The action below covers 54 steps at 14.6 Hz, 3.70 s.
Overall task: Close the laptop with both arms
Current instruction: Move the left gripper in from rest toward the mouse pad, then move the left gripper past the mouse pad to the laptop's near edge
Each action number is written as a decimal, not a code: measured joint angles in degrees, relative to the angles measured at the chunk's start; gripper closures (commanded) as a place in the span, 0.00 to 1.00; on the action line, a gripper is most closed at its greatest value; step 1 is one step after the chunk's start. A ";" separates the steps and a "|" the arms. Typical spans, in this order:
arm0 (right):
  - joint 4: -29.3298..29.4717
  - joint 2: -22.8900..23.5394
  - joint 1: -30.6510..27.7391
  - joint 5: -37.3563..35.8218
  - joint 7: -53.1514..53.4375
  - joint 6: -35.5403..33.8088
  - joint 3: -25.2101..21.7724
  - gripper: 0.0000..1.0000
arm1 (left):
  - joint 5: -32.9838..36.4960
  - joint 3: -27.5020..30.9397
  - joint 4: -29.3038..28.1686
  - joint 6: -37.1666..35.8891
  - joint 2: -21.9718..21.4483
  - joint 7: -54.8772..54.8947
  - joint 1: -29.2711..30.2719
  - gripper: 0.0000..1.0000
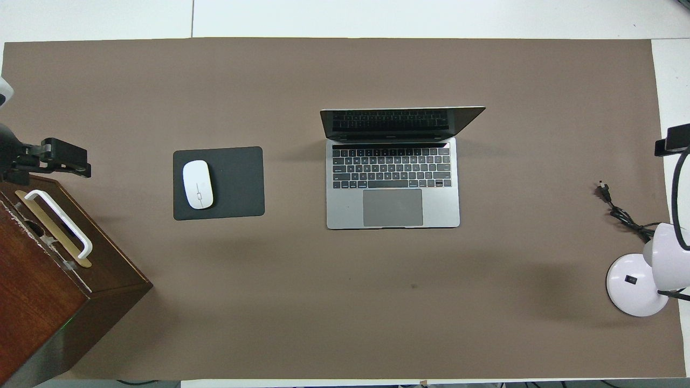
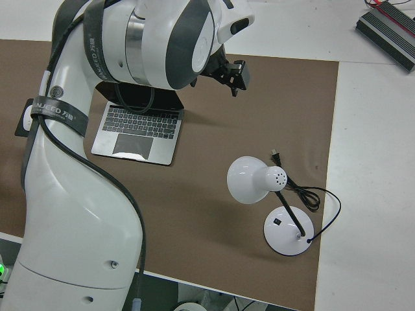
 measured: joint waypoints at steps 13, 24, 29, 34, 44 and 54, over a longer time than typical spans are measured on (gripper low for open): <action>0.00 0.00 -0.06 0.00 0.00 0.00 0.00 0.00 | -0.18 0.69 0.01 0.00 -0.15 -1.56 0.03 0.10; 0.00 0.00 -0.13 0.00 0.00 0.00 0.00 0.00 | -0.99 -0.69 -3.90 1.93 -1.87 -19.28 -3.11 1.00; 0.00 0.00 -0.19 0.00 0.00 0.02 0.00 0.00 | -6.74 -0.85 -12.32 9.64 -5.11 -36.12 -6.88 1.00; 0.00 0.06 -0.81 0.00 -1.19 2.66 -0.02 0.00 | -11.07 -0.92 -22.55 21.07 -8.60 -55.37 -11.45 1.00; -0.39 3.98 -0.82 0.00 -6.32 16.51 -0.03 0.47 | -20.68 -1.02 -36.03 41.06 -9.10 -73.45 -18.73 1.00; -0.84 10.94 -0.62 0.01 -8.87 33.38 0.35 1.00 | -39.37 -1.07 -42.00 66.92 -1.24 -92.42 -28.14 1.00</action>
